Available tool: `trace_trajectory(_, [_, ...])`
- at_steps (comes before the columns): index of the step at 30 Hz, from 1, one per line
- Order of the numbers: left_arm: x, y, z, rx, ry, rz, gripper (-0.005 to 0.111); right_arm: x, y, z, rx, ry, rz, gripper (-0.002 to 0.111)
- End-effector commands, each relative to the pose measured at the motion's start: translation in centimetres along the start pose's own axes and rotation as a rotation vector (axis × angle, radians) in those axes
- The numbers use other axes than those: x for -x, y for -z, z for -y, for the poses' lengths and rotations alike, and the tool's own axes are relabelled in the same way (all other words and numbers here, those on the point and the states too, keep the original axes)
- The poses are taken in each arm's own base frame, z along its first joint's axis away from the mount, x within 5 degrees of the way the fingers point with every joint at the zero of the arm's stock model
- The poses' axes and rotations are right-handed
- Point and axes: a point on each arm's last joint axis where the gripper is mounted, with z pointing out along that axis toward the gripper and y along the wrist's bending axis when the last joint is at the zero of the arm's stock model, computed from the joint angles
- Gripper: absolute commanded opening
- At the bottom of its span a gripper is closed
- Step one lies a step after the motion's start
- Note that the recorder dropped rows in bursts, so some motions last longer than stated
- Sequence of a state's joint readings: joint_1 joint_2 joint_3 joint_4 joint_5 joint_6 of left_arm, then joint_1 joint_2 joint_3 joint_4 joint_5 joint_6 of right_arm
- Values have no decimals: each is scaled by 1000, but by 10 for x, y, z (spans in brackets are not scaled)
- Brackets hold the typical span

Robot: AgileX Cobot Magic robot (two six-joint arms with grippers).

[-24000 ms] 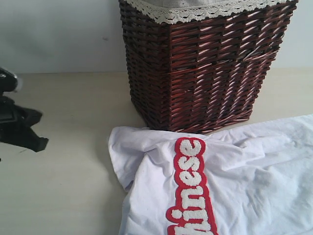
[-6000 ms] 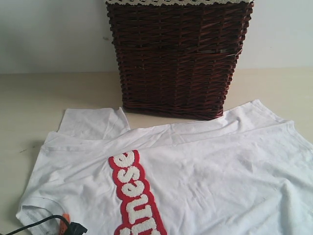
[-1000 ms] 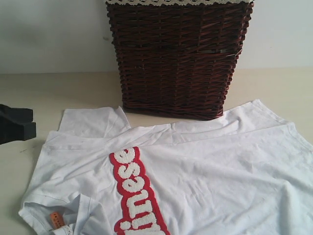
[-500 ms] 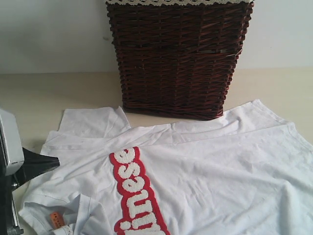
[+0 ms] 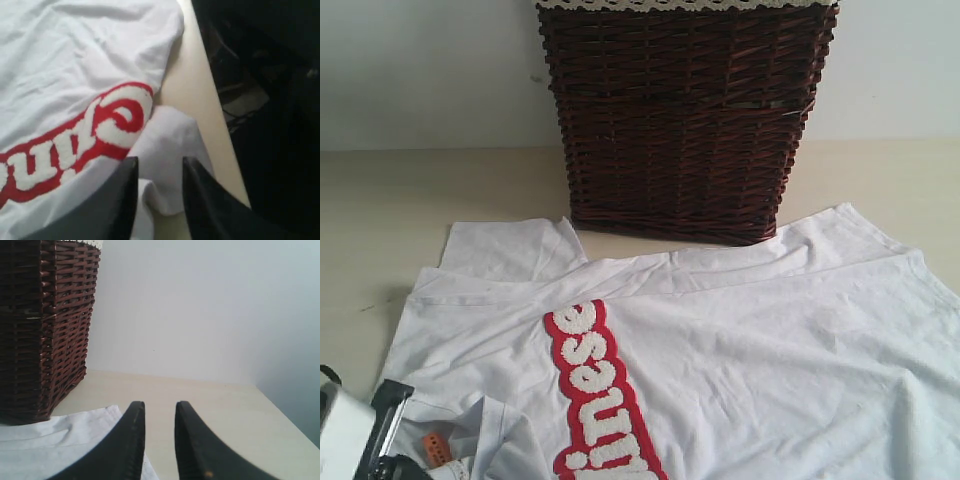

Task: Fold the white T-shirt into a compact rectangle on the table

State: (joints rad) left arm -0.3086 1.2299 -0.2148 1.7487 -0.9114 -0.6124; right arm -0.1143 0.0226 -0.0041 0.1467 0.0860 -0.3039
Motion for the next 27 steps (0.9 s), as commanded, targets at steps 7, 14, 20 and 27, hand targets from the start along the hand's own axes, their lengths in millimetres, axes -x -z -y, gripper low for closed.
trace_trajectory(7, [-34,-13,6,-59,-153,-164,34,-1,0,0,3,2,2,23])
trace_trajectory(14, [-39,-15,5,-75,-175,-186,34,-1,0,0,3,2,2,23])
trace_trajectory(20, [-40,-17,-5,20,-222,-178,34,-1,0,0,3,2,2,23])
trace_trajectory(27, [-47,-20,-8,31,-226,-207,34,-1,0,0,3,2,2,23])
